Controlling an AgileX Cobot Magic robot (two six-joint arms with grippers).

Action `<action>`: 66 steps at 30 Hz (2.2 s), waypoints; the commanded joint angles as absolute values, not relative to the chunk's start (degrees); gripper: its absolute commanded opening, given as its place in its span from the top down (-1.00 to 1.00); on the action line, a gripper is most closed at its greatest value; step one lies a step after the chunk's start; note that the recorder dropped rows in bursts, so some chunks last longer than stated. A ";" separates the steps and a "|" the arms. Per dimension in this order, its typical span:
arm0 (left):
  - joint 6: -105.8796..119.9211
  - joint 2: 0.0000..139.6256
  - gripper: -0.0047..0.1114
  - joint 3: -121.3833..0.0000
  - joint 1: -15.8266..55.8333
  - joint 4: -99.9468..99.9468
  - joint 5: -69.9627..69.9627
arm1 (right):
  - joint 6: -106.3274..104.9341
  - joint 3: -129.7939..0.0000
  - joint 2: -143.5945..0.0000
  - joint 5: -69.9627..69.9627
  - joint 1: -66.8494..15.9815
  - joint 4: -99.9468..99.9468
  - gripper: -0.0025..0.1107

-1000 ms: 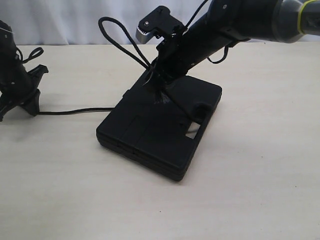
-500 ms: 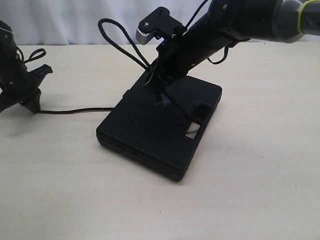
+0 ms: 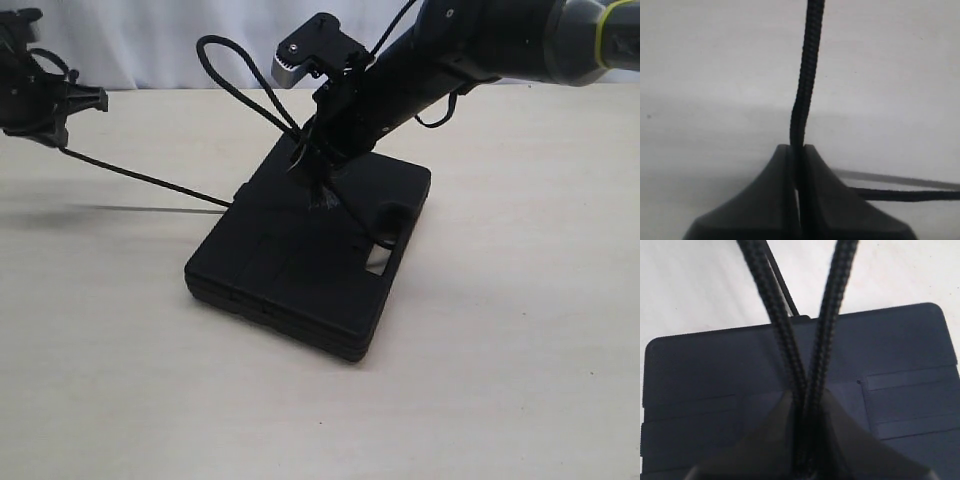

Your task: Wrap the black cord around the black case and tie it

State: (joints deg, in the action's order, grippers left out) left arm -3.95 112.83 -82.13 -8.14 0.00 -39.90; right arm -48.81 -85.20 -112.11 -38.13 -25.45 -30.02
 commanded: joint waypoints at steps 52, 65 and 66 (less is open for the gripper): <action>111.14 109.80 0.92 -81.89 5.35 -62.79 -43.36 | -72.22 -85.26 -120.31 -54.44 -12.16 -58.19 0.67; 112.30 111.81 0.92 -82.00 6.88 -65.95 -43.98 | -71.87 -85.26 -115.82 -58.95 -10.65 -54.68 -0.31; 112.35 111.81 0.92 -82.00 6.88 -66.72 -43.83 | -71.12 -85.26 -114.94 -59.07 -10.16 -53.74 -0.31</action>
State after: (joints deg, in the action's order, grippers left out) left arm 111.79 111.93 -82.04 6.63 -63.84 -43.85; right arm -71.93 -85.20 -117.61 -58.12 -11.64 -56.77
